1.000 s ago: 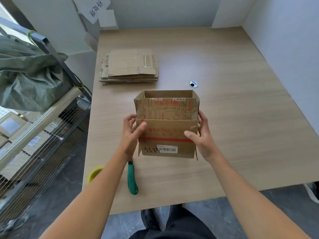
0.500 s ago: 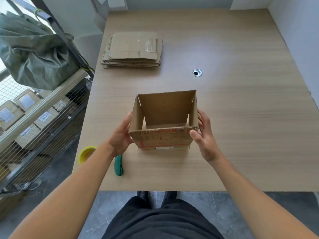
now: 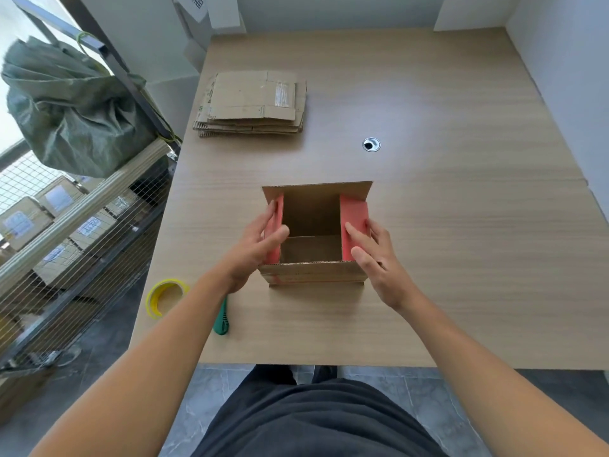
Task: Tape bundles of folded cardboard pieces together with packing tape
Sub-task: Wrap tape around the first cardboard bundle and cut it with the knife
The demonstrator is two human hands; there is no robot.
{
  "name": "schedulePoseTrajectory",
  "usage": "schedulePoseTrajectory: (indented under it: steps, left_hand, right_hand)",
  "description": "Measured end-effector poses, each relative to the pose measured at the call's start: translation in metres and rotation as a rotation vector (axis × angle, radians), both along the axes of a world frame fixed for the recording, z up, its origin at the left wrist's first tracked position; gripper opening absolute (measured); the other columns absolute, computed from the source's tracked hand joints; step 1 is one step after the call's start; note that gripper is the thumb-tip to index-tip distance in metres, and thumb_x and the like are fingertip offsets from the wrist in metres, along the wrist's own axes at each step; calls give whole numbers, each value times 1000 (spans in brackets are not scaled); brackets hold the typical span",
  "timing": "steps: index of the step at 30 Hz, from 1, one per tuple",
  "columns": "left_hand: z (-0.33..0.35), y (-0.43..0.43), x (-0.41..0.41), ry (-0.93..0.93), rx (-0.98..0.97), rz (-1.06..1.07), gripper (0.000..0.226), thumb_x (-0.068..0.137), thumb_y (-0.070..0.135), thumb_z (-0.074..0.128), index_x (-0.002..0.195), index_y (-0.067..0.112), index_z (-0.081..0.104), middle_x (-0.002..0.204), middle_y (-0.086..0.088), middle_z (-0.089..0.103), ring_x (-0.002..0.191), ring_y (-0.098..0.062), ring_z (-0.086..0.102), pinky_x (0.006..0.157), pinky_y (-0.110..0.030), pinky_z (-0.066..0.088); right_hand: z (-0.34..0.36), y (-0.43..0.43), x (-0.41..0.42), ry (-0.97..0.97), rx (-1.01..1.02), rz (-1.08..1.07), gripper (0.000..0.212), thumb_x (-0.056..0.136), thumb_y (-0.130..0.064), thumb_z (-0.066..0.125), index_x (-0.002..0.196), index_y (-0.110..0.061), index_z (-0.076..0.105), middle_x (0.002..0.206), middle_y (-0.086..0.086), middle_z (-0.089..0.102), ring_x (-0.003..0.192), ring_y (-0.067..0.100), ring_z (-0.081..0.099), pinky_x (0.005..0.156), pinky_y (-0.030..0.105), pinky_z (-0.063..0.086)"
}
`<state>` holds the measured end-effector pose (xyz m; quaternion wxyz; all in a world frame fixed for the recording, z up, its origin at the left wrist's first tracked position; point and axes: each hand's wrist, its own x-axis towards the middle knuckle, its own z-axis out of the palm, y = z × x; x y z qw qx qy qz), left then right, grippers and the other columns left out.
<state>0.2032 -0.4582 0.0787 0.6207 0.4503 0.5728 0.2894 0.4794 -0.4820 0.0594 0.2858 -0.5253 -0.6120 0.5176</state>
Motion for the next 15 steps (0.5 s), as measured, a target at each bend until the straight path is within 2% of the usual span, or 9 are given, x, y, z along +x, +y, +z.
schedulePoseTrajectory:
  steps: [2, 3, 4, 5, 7, 8, 11, 13, 15]
  left_hand:
    - [4, 3, 6, 50, -46, 44, 28, 89, 72, 54, 117, 69, 55, 120, 38, 60, 122, 2, 53, 88, -36, 49]
    - [5, 3, 6, 60, -52, 49, 17, 90, 73, 52, 105, 71, 59, 107, 42, 63, 114, 6, 58, 87, -36, 49]
    - [6, 2, 5, 60, -51, 36, 18, 88, 76, 50, 104, 72, 59, 105, 44, 62, 107, 13, 59, 89, -35, 48]
    - [7, 0, 4, 48, -48, 12, 34, 83, 84, 46, 113, 71, 56, 113, 46, 57, 105, 19, 57, 91, -33, 46]
    - [3, -5, 1, 32, -8, -35, 83, 68, 97, 38, 141, 58, 44, 138, 43, 37, 125, 11, 44, 95, -35, 42]
    - [0, -5, -1, 7, 8, -69, 95, 64, 99, 39, 147, 53, 38, 143, 43, 31, 133, 4, 38, 97, -37, 41]
    - [-10, -7, -8, -42, 49, -118, 95, 68, 89, 58, 151, 46, 38, 155, 35, 27, 140, -3, 41, 104, -37, 46]
    - [-18, -10, -15, 9, 150, -170, 94, 70, 77, 67, 151, 35, 43, 162, 29, 16, 139, 4, 40, 103, -30, 49]
    - [-25, -12, -17, 123, 223, -187, 84, 71, 71, 75, 144, 35, 54, 162, 28, 15, 142, 2, 36, 102, -28, 50]
  right_hand:
    - [-2, 0, 4, -35, -7, 47, 78, 80, -76, 52, 151, -46, 39, 159, -24, 7, 148, -7, 12, 114, 23, 31]
    - [-3, 0, 7, -42, 4, 67, 82, 78, -77, 57, 151, -45, 41, 161, -21, 7, 151, -1, 10, 116, 28, 31]
    - [-4, 1, 10, -53, 31, 72, 83, 75, -78, 61, 149, -43, 45, 162, -16, 11, 153, 4, 12, 117, 32, 31]
    - [-5, 2, 12, -73, 79, 59, 80, 74, -77, 64, 145, -41, 51, 162, -10, 18, 152, 10, 17, 117, 36, 33]
    - [-8, 6, 12, -122, 201, -12, 63, 79, -69, 68, 131, -35, 63, 156, -3, 38, 146, 19, 32, 117, 45, 36]
    - [-9, 8, 10, -126, 238, -68, 54, 82, -65, 70, 124, -32, 68, 151, -1, 46, 142, 22, 38, 115, 49, 38]
    - [-12, 9, 3, -109, 255, -197, 45, 82, -59, 67, 113, -26, 72, 142, -3, 55, 135, 22, 45, 113, 41, 39]
    - [-16, 9, -3, -126, 228, -223, 44, 83, -61, 65, 109, -27, 72, 140, -10, 55, 134, 16, 43, 107, 24, 34]
    - [-21, 11, -8, -122, 197, -273, 38, 85, -62, 64, 98, -27, 74, 135, -15, 54, 131, 12, 41, 102, 19, 31]
